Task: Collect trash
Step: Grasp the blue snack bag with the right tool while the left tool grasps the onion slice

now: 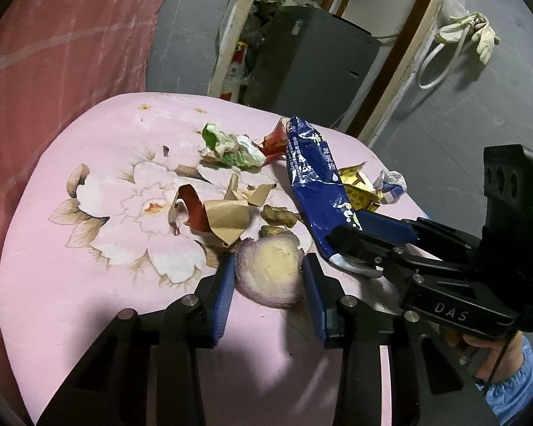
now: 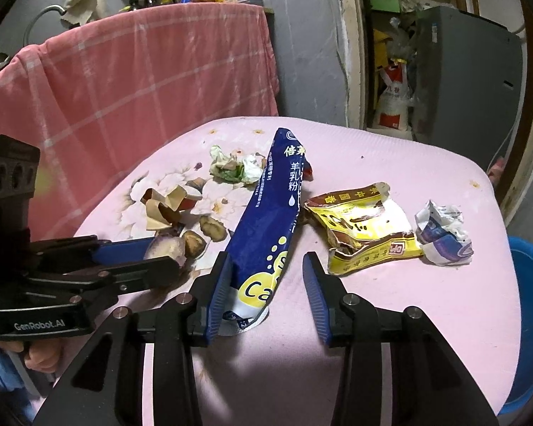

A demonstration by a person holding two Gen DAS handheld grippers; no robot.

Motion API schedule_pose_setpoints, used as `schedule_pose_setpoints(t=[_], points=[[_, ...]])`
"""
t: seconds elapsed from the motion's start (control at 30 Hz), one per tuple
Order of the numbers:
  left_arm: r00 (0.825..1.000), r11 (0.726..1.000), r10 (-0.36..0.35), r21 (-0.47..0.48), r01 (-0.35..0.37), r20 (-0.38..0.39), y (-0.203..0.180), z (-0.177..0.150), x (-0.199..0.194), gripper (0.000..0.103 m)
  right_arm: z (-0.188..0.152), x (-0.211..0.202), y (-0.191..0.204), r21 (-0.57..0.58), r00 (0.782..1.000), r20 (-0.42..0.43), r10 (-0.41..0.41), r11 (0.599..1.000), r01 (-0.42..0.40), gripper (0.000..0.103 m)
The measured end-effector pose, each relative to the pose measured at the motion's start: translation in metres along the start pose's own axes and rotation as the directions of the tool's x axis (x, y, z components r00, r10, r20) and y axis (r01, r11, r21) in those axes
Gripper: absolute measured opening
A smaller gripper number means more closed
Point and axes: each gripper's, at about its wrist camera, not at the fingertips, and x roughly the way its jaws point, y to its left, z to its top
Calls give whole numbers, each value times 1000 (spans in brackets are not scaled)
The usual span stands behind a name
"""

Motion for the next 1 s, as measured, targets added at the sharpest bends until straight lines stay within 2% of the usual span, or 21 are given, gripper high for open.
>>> schedule_pose_setpoints(t=[0.37,0.67,0.83,1.0], points=[[1000,1000,-10,-5,10,-1,0,1,1,29,0,5,4,-15,999,-23,26,1000,-27,37],[1000,1000,-19,-13,19,-1,2,1,0,29,-1,4,8,-33,1000,-15,28,999,-28,23],[1000,1000,-18,-10,18,-1,2,1,0,27,-3,-1,8,-25,999,7,34,999,-34,11],[1000,1000,-6,9,6,2,-2,-1,-1,25,-6,-11,13,-40,999,39,20,999,-18,7]])
